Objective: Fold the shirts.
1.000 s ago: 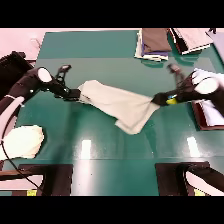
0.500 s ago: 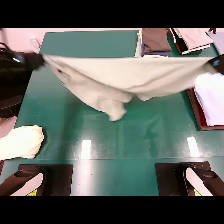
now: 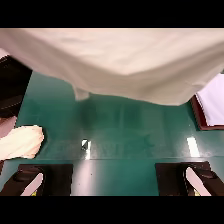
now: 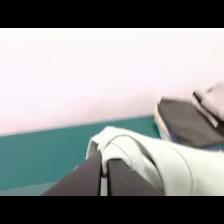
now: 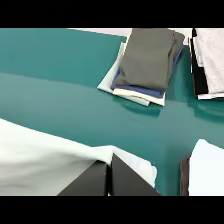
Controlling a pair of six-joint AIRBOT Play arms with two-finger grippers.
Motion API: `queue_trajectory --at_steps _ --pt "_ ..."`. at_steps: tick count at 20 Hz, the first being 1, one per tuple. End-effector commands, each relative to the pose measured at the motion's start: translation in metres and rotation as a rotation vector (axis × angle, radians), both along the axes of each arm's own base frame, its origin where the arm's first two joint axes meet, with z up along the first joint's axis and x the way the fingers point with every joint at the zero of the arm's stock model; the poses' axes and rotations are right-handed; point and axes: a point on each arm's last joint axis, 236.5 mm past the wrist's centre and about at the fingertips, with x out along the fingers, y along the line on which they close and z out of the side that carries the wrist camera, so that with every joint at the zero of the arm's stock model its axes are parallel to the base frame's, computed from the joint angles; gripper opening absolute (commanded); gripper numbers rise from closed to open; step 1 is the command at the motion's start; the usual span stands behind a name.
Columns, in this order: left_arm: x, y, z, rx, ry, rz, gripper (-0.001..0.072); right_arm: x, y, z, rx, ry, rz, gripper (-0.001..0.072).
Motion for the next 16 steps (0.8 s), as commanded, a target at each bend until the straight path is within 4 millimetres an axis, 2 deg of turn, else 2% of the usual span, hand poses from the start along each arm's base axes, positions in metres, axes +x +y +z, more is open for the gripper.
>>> queue_trajectory --at_steps 1,3,5,7,8,10,12,14,15,16 --pt "-0.013 -0.003 0.008 0.014 -0.004 -0.013 0.0030 0.001 -0.005 -0.014 0.025 0.141 -0.016 0.0016" --pt "0.032 -0.006 -0.035 0.044 0.162 -0.023 0.0030 0.024 -0.010 -0.044 0.058 0.274 -0.013 0.0016" --pt "0.090 -0.010 -0.102 0.082 0.379 -0.041 0.0030 0.053 -0.010 -0.089 0.104 0.432 -0.001 0.0016" --pt "0.148 -0.015 -0.193 0.092 0.642 -0.063 0.0030 0.080 -0.007 -0.156 0.135 0.635 0.011 0.0016" --pt "0.168 -0.020 -0.240 0.086 0.769 -0.087 0.0031 0.088 -0.009 -0.193 0.130 0.744 -0.003 0.0016" --pt "0.195 -0.029 -0.336 0.063 1.009 -0.124 0.0031 0.100 -0.010 -0.266 0.104 0.944 -0.011 0.0016" --pt "0.217 -0.029 -0.412 0.068 1.146 -0.131 0.0031 0.119 -0.003 -0.320 0.111 1.038 0.001 0.0016" --pt "0.232 -0.024 -0.453 0.053 1.214 -0.109 0.0032 0.149 0.005 -0.348 0.134 1.016 0.006 0.0019" --pt "0.236 -0.019 -0.460 0.035 1.224 -0.090 0.0040 0.163 0.009 -0.352 0.152 0.989 0.010 0.0098" --pt "0.239 -0.011 -0.459 0.012 1.220 -0.066 0.0337 0.176 0.014 -0.350 0.179 0.965 0.021 0.0363"
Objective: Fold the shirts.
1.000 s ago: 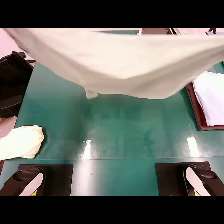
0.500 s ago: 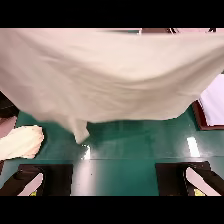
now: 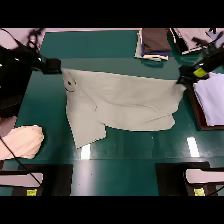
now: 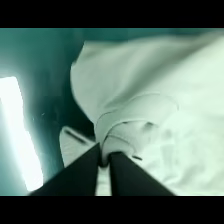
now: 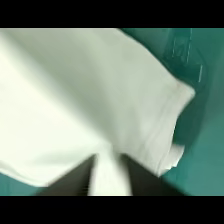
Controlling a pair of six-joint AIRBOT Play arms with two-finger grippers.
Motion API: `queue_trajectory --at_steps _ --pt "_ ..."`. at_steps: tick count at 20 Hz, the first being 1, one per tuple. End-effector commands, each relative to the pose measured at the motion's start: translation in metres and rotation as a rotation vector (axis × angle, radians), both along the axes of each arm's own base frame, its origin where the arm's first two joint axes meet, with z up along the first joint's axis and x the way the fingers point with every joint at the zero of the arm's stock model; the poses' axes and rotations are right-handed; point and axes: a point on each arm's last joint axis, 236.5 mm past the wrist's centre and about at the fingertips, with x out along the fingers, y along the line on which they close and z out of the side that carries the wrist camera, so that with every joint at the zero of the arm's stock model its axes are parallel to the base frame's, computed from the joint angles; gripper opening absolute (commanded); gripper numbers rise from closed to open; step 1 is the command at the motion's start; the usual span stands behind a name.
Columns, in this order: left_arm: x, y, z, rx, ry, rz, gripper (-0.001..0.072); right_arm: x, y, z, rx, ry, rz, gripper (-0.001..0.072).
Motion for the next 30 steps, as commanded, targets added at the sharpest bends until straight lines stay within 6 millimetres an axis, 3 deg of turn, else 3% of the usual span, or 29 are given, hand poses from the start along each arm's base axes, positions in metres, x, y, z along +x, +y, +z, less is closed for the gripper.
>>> queue_trajectory --at_steps 1,3,5,8,12,14,17,23,24,25,26,29,30 --pt "0.011 0.019 -0.042 -0.024 0.090 0.083 0.0569 0.040 0.016 -0.026 0.066 -0.022 -0.009 0.0421" --pt "-0.005 0.047 -0.033 -0.026 0.130 0.126 0.0538 0.042 0.021 -0.009 0.116 -0.040 0.016 0.0400" --pt "-0.028 0.069 -0.034 -0.021 0.185 0.146 0.0538 0.031 0.025 0.003 0.133 -0.045 0.047 0.0367" --pt "-0.068 0.080 -0.063 -0.031 0.233 0.203 0.0538 0.008 0.029 0.012 0.130 -0.071 0.061 0.0366" --pt "-0.130 0.063 -0.136 -0.077 0.375 0.235 0.0539 -0.020 0.031 0.010 0.127 -0.103 0.041 0.0367" --pt "-0.142 0.049 -0.159 -0.136 0.402 0.244 0.0538 -0.030 0.032 0.007 0.127 -0.108 0.031 0.0367" --pt "-0.137 0.033 -0.174 -0.215 0.365 0.279 0.0538 -0.043 0.033 0.002 0.128 -0.097 0.027 0.0367" --pt "-0.137 -0.017 -0.177 -0.194 0.331 0.171 0.0533 -0.051 0.033 0.001 0.130 -0.076 0.031 0.0367" --pt "-0.139 -0.021 -0.176 -0.195 0.338 0.160 0.0349 -0.055 0.029 0.000 0.129 -0.058 0.026 0.0367" --pt "-0.140 -0.022 -0.174 -0.196 0.344 0.152 0.0116 -0.061 0.023 -0.005 0.131 -0.036 0.008 0.0367" --pt "-0.140 -0.021 -0.170 -0.190 0.344 0.141 0.0032 -0.069 0.015 -0.012 0.132 -0.015 -0.020 0.0367" --pt "-0.130 -0.025 -0.151 -0.194 0.324 0.104 0.0031 -0.114 -0.016 -0.048 0.147 0.082 -0.153 0.0367" --pt "-0.127 -0.025 -0.145 -0.196 0.316 0.096 0.0031 -0.132 -0.026 -0.062 0.160 0.120 -0.199 0.0400"
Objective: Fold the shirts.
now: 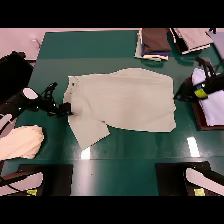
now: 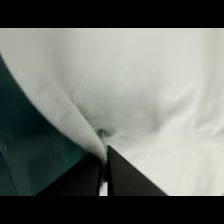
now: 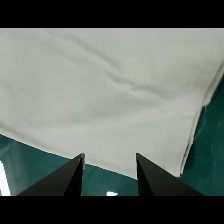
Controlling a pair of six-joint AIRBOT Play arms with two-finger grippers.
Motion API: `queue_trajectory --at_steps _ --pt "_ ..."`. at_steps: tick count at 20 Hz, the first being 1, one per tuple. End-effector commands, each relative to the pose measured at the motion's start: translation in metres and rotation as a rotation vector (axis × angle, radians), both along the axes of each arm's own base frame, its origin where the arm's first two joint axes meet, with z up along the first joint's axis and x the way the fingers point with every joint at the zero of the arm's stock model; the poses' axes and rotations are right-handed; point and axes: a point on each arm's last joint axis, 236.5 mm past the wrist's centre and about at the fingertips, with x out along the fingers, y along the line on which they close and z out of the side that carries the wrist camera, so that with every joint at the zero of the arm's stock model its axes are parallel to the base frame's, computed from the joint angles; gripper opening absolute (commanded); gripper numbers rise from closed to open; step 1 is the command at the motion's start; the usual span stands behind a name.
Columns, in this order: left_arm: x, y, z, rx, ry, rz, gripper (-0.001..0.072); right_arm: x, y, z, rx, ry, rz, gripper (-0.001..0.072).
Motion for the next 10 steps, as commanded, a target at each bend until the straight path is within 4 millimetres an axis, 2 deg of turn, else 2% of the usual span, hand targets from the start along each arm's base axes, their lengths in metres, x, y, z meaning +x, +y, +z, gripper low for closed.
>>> queue_trajectory --at_steps 1,3,6,8,10 --pt "0.007 -0.006 0.019 -0.009 -0.024 -0.039 0.0031 -0.057 -0.029 -0.043 0.041 0.133 -0.140 0.0501" --pt "0.013 -0.006 0.026 -0.009 -0.043 -0.046 0.0031 -0.090 -0.038 -0.071 0.091 0.221 -0.248 0.0528" --pt "0.014 -0.007 0.027 -0.013 -0.045 -0.045 0.0031 -0.121 -0.028 -0.107 0.160 0.329 -0.304 0.0503" --pt "0.014 -0.007 0.027 -0.013 -0.045 -0.045 0.0031 -0.118 -0.012 -0.125 0.207 0.333 -0.308 0.0499" --pt "0.013 -0.007 0.027 -0.013 -0.044 -0.045 0.0031 -0.100 0.001 -0.136 0.228 0.293 -0.317 0.0437"
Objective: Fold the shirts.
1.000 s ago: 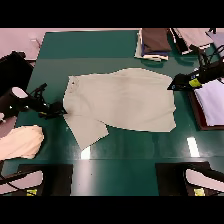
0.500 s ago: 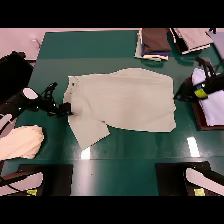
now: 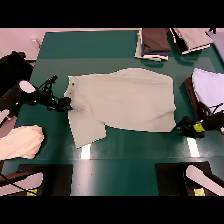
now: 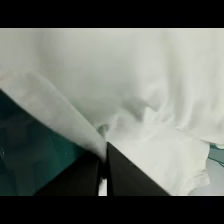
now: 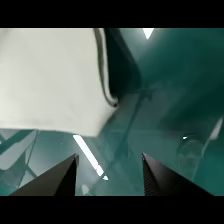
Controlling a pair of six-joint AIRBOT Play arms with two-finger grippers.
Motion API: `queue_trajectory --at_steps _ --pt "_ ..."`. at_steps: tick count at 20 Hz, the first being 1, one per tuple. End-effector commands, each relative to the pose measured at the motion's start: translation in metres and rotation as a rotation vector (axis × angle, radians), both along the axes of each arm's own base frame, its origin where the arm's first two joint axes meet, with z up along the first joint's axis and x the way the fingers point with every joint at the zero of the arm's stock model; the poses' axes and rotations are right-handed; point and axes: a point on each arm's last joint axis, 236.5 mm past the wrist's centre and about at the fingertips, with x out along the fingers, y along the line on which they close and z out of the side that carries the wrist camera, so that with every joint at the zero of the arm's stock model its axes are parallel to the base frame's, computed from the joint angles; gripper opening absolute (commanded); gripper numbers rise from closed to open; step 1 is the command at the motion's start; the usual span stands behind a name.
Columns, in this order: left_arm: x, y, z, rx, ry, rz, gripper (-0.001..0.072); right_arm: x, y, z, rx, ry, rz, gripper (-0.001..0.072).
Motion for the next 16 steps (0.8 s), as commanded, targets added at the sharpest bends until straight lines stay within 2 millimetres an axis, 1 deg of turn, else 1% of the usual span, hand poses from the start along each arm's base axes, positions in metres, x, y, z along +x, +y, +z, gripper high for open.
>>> queue_trajectory --at_steps 1,2,4,5,6,7,8,9,10,11,13,14,15,16 --pt "-0.001 -0.001 0.001 -0.002 0.003 -0.007 0.0031 0.017 0.019 -0.024 0.021 -0.044 -0.037 0.0436" --pt "-0.002 -0.001 0.001 -0.003 0.008 -0.010 0.0031 0.027 0.022 -0.025 0.011 -0.069 -0.027 0.0422" --pt "-0.005 -0.002 0.001 -0.005 0.020 -0.017 0.0031 0.044 0.028 -0.022 -0.020 -0.114 0.023 0.0253" --pt "-0.006 -0.002 0.001 -0.006 0.022 -0.020 0.0031 0.052 0.030 -0.019 -0.035 -0.139 0.048 0.0144" --pt "-0.005 -0.002 0.006 -0.006 0.008 -0.022 0.0030 0.060 0.033 -0.012 -0.046 -0.170 0.081 0.0043" --pt "-0.002 -0.002 0.017 -0.005 -0.023 -0.021 0.0030 0.070 0.036 -0.001 -0.057 -0.216 0.119 0.0018" --pt "0.003 -0.002 0.037 -0.004 -0.079 -0.021 0.0030 0.081 0.037 0.016 -0.071 -0.270 0.140 0.0017" --pt "0.007 -0.002 0.062 -0.003 -0.142 -0.027 0.0030 0.093 0.038 0.038 -0.088 -0.336 0.155 0.0018" --pt "0.010 -0.003 0.096 -0.001 -0.224 -0.037 0.0030 0.107 0.038 0.070 -0.113 -0.425 0.172 0.0017" --pt "0.012 -0.004 0.134 0.001 -0.312 -0.048 0.0031 0.120 0.036 0.107 -0.144 -0.526 0.178 0.0017" --pt "0.008 -0.003 0.229 0.020 -0.539 -0.066 0.0030 0.139 0.031 0.201 -0.227 -0.766 0.182 0.0017" --pt "0.000 -0.001 0.283 0.032 -0.676 -0.063 0.0030 0.141 0.030 0.256 -0.278 -0.904 0.180 0.0017" --pt "-0.012 0.001 0.335 0.044 -0.807 -0.054 0.0030 0.138 0.030 0.307 -0.323 -1.029 0.175 0.0017" --pt "-0.029 0.004 0.389 0.054 -0.941 -0.036 0.0030 0.129 0.032 0.361 -0.369 -1.158 0.171 0.0017"
